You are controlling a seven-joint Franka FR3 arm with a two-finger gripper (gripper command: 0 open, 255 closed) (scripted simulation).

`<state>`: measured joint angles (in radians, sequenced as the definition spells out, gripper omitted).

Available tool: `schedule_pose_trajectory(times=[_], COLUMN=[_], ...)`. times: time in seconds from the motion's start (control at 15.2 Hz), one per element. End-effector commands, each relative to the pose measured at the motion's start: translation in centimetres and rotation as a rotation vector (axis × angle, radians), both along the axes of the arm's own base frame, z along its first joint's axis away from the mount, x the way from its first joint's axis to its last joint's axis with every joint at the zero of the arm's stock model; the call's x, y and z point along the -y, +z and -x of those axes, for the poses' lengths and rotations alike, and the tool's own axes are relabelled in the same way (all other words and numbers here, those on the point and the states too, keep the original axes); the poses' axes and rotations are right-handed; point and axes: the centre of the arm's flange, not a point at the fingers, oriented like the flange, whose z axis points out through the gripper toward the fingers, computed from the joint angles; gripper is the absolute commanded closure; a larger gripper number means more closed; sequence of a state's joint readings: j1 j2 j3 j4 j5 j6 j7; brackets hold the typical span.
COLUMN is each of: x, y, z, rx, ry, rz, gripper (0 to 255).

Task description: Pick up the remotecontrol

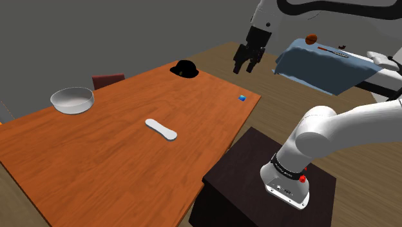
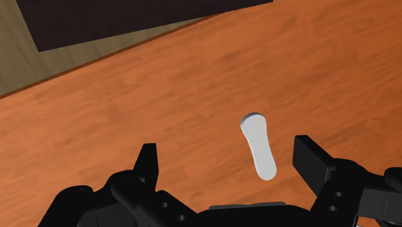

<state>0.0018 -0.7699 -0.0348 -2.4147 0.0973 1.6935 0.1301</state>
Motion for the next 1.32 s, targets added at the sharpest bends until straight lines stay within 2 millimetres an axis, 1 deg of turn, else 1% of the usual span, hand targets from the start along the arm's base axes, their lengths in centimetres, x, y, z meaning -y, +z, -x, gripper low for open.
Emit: schedule_pose_trajectory(times=[0.0,0.66,1.25], x=[0.0,-4.8,-9.3], y=[0.0,-9.6,-18.4], z=[0.0,-8.2,-15.3], rx=[0.000,-0.012,-0.022], ry=[0.000,0.069,0.131], rz=[0.000,0.037,0.070], gripper=[0,0,0])
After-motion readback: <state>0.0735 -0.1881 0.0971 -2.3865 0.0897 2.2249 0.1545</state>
